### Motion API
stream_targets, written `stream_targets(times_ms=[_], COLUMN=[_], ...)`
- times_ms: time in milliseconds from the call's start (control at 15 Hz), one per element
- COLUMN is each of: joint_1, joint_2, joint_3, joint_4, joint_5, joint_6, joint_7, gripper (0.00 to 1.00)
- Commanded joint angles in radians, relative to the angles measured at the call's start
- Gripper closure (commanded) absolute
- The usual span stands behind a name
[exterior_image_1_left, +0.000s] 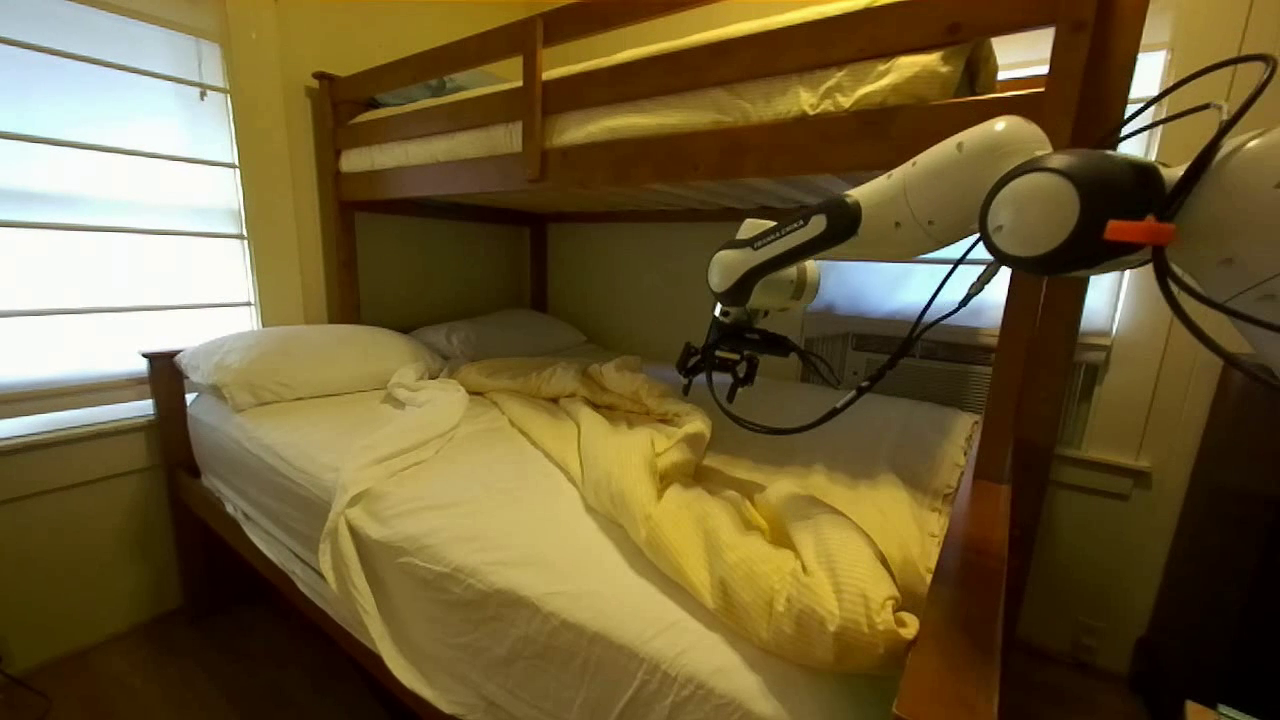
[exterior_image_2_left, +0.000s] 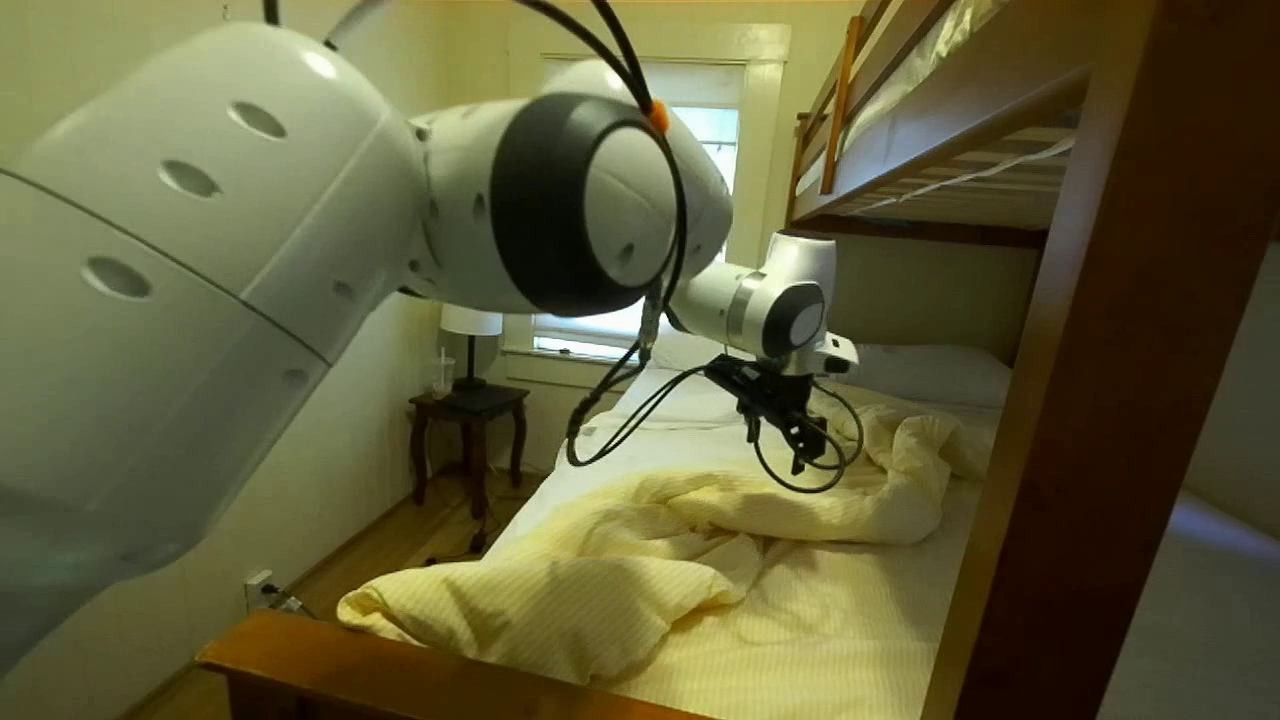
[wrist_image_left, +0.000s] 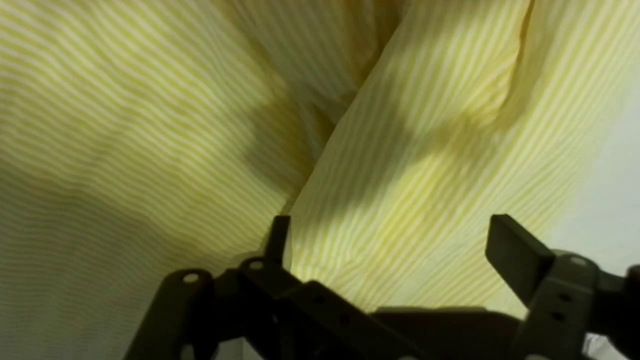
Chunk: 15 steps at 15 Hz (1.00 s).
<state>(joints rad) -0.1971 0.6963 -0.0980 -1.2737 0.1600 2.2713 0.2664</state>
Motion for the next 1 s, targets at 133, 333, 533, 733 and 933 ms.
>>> stream_targets(times_ms=[133, 333, 533, 733, 933], joint_1=[-0.052, -0.049, -0.049, -0.063, -0.074], joint_2=[0.262, 0.211, 0.237, 0.315, 0.378], joint_3=[0.001, 0.001, 0.001, 0.004, 0.01], joint_4=[0.324, 0.231, 0.27, 0.339, 0.388], joint_5=[0.087, 0.057, 0.061, 0.082, 0.098], joint_6=[0.001, 0.019, 0.019, 0.088, 0.102], joint_7=[0.122, 0.096, 0.106, 0.139, 0.174], gripper=[0.0, 0.0, 0.0, 0.0, 0.0])
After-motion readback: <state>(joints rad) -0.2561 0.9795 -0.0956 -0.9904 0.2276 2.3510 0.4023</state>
